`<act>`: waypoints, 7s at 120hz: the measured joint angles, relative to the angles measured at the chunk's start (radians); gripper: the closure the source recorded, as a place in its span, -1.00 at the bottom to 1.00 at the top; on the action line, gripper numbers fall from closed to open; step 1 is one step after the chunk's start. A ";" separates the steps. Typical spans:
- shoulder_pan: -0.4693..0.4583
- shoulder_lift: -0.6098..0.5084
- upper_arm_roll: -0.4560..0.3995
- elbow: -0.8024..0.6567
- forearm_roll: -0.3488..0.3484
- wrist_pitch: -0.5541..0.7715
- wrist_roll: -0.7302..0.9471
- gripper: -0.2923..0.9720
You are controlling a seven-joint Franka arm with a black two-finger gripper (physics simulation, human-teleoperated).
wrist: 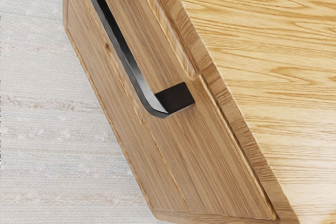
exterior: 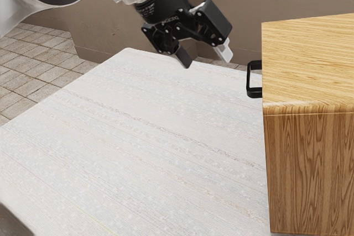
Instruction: Pull the drawer handle with one arm to open the drawer
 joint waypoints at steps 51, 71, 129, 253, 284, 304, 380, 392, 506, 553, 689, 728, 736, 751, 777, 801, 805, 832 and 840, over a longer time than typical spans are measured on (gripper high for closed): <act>-0.039 0.031 -0.036 -0.030 0.036 0.040 -0.029 -0.54; -0.025 0.029 -0.030 -0.026 0.039 0.044 -0.035 -0.54; -0.016 0.060 -0.029 -0.031 0.065 0.051 -0.047 -0.54; 0.035 0.109 -0.029 -0.059 0.097 0.134 -0.055 -0.54; 0.033 0.106 -0.029 -0.024 0.097 0.130 -0.053 -0.54; 0.029 0.107 -0.035 -0.020 0.097 0.134 -0.052 -0.54; 0.015 0.165 -0.052 -0.043 0.148 0.194 -0.026 -0.54; 0.015 0.170 -0.052 -0.043 0.150 0.198 -0.023 -0.54; 0.035 0.206 -0.048 -0.063 0.163 0.330 -0.005 -0.54; 0.036 0.217 -0.048 -0.107 0.168 0.360 -0.003 -0.54; 0.114 0.103 -0.046 -0.215 0.217 0.344 -0.003 -0.54; 0.155 0.049 -0.046 -0.260 0.218 0.331 -0.003 -0.54; 0.155 0.030 -0.044 -0.277 0.219 0.326 -0.003 -0.54; 0.159 0.001 -0.041 -0.298 0.221 0.316 -0.003 -0.54; 0.154 -0.007 -0.034 -0.308 0.223 0.305 -0.004 -0.54; 0.142 -0.013 -0.013 -0.312 0.223 0.293 -0.003 -0.54; 0.140 -0.013 -0.011 -0.312 0.223 0.292 -0.003 -0.54; 0.115 -0.015 0.019 -0.310 0.222 0.288 -0.003 -0.54; 0.105 -0.015 0.030 -0.310 0.222 0.288 -0.002 -0.54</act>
